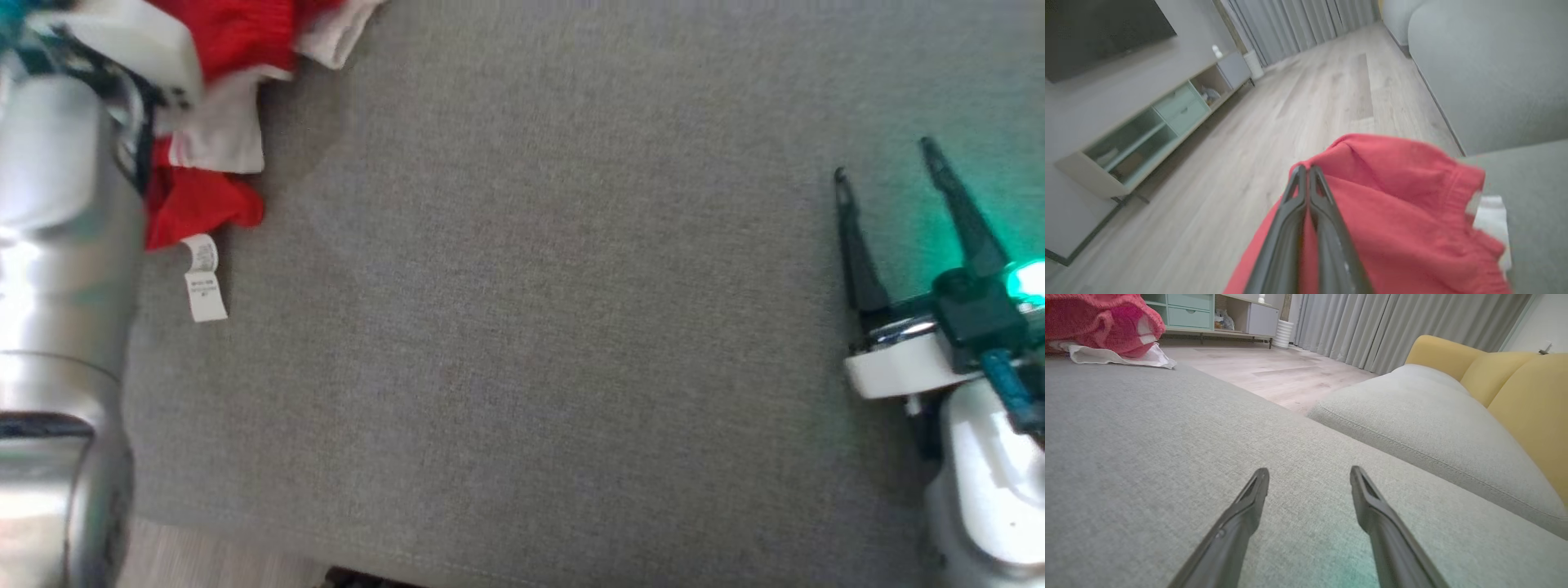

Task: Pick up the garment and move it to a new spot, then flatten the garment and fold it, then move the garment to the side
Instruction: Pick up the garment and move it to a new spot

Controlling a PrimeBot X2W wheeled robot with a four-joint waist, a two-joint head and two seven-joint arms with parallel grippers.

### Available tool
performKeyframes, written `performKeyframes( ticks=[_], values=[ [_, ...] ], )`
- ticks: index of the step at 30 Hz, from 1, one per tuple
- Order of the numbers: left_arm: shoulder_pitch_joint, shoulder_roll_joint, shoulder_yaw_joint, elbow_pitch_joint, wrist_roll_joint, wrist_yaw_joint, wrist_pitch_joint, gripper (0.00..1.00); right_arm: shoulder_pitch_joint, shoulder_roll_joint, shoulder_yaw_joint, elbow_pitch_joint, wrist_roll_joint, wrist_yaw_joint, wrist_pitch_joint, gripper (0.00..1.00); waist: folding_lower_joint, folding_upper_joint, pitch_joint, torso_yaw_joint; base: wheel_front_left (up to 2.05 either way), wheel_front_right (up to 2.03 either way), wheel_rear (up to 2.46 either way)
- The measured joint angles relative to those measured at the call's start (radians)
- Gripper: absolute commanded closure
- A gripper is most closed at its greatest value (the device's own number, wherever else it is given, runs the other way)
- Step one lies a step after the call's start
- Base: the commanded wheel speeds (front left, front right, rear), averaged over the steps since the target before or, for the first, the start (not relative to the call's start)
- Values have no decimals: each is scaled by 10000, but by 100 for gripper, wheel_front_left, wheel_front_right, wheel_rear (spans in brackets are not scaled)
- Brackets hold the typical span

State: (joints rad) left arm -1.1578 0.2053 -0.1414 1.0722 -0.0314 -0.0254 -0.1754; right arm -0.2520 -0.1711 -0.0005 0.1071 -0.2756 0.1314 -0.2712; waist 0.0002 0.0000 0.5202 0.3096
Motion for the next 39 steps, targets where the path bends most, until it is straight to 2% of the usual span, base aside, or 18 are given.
performKeyframes(
  ticks=[4,9,14,17,23,25,28,32,36,38,39],
  values=[
    [-421,389,-270,-435,247,-35,-251,100,12,372,186,500,36,0,88,0,0,0,-599,-163,0,0,0],
    [-926,769,-698,-1432,558,-313,-305,100,35,871,397,713,291,0,88,0,-1,0,-1411,-611,0,0,0],
    [-1174,986,-1375,-3062,838,-732,259,100,227,1093,491,823,667,0,88,0,-3,0,-2241,-1623,0,0,0],
    [-1156,974,-1703,-4044,713,-909,658,100,440,1101,608,773,1329,0,88,0,-4,0,-2587,-2248,0,0,0],
    [-836,930,-2583,-6059,-466,-999,1559,100,628,1137,830,610,2182,0,90,0,-4,1,-3088,-3612,0,0,0],
    [-262,922,-3484,-6991,-1557,-1068,1939,100,620,1154,840,495,2514,0,90,0,-4,1,-3196,-4311,0,0,0],
    [541,980,-4270,-7568,-2270,-1070,2150,100,618,1154,786,487,2834,0,90,0,-3,1,-3189,-4971,0,0,0],
    [1848,1250,-4939,-7526,-2790,-1070,2044,100,585,1154,976,477,3306,0,90,0,-3,1,-2957,-5736,0,0,0],
    [3285,1317,-5377,-6381,-2782,-1049,1151,100,478,1164,1216,491,3730,0,90,0,-2,1,-2473,-6289,0,0,0],
    [3899,1195,-5400,-5547,-2782,-782,554,100,383,1174,1220,552,4111,0,90,0,1,0,-2203,-6479,0,0,0],
    [4140,1103,-5392,-5147,-2784,-539,255,58,334,1174,1220,591,4211,0,90,0,1,0,-2088,-6554,0,0,0]
  ],
)
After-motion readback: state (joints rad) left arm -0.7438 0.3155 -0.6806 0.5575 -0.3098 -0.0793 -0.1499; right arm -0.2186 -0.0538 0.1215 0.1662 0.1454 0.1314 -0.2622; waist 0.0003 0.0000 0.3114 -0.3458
